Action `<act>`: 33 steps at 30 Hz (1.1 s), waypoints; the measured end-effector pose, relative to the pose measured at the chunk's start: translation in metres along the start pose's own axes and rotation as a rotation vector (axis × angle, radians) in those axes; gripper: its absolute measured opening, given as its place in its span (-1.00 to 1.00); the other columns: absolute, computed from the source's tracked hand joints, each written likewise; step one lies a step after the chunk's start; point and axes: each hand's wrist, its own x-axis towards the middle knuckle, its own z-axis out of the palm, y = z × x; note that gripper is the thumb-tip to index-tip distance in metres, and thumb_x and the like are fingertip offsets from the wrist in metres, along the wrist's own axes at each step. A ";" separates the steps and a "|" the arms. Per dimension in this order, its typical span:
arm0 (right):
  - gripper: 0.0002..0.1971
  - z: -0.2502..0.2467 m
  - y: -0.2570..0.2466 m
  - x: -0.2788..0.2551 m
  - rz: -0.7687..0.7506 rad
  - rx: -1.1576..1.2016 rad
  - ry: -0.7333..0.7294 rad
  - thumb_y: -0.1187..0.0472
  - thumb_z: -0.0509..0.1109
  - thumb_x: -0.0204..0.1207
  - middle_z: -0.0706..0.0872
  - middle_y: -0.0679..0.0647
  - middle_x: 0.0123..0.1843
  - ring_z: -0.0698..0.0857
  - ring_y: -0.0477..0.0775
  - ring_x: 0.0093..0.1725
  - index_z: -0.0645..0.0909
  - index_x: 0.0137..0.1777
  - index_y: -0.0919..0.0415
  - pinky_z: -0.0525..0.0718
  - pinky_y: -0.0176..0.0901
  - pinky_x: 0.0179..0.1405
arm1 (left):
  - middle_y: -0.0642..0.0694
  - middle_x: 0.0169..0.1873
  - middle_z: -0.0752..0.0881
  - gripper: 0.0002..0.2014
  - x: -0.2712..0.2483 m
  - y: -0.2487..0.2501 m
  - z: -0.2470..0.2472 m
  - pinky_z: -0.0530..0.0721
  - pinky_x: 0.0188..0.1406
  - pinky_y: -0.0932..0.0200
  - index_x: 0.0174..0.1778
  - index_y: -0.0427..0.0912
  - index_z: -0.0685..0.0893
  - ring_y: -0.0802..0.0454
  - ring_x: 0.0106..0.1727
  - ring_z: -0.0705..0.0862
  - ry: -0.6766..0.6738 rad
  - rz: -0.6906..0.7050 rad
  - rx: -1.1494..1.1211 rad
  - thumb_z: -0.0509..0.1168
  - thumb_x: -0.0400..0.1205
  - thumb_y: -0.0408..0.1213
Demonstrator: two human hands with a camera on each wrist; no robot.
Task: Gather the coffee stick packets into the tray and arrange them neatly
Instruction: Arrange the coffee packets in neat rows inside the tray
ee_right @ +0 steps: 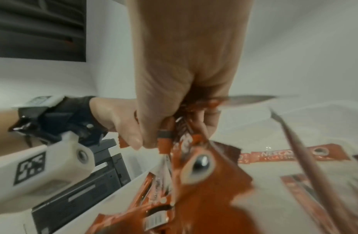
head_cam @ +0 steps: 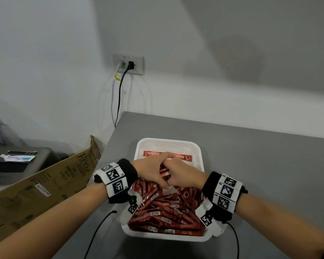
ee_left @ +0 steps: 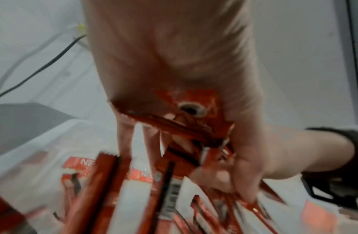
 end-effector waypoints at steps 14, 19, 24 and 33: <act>-0.59 0.004 0.005 -0.006 -0.027 0.433 0.281 0.38 0.49 0.44 0.65 -0.09 -0.03 0.65 -0.30 -0.13 0.37 0.17 0.17 0.61 -0.41 -0.11 | -0.01 0.14 0.65 -0.35 -0.005 0.000 0.004 0.65 0.15 0.23 0.45 -0.08 0.36 0.10 0.11 0.67 0.005 -0.063 -0.706 0.45 0.47 -0.42; -0.84 0.010 0.005 0.000 0.000 0.486 0.390 0.35 0.23 0.65 0.63 -0.12 -0.03 0.63 -0.35 -0.09 0.44 0.19 0.23 0.56 -0.47 -0.02 | -0.14 -0.11 0.74 -0.73 -0.007 0.003 0.012 0.77 -0.15 0.22 0.11 -0.21 0.56 0.07 -0.15 0.78 0.070 -0.021 -1.032 0.31 0.54 -0.56; -0.73 0.011 -0.001 0.008 0.089 0.664 0.537 0.12 0.02 0.75 0.62 0.01 -0.13 0.63 -0.10 -0.09 0.46 0.07 0.29 0.58 -0.40 -0.03 | -0.21 0.19 0.68 -0.72 -0.005 0.011 0.017 0.73 0.08 0.12 0.30 -0.18 0.52 -0.05 0.16 0.71 0.007 0.006 -1.194 0.14 0.69 -0.27; -0.59 0.024 0.021 0.015 0.230 0.576 0.615 0.00 -0.14 0.76 0.53 0.08 0.15 0.49 -0.04 0.23 0.55 0.21 0.04 0.40 -0.19 0.33 | -0.11 0.08 0.73 -0.77 0.004 0.014 0.025 0.75 -0.01 0.18 0.23 -0.12 0.56 0.03 0.08 0.73 0.092 -0.013 -1.270 0.07 0.74 -0.23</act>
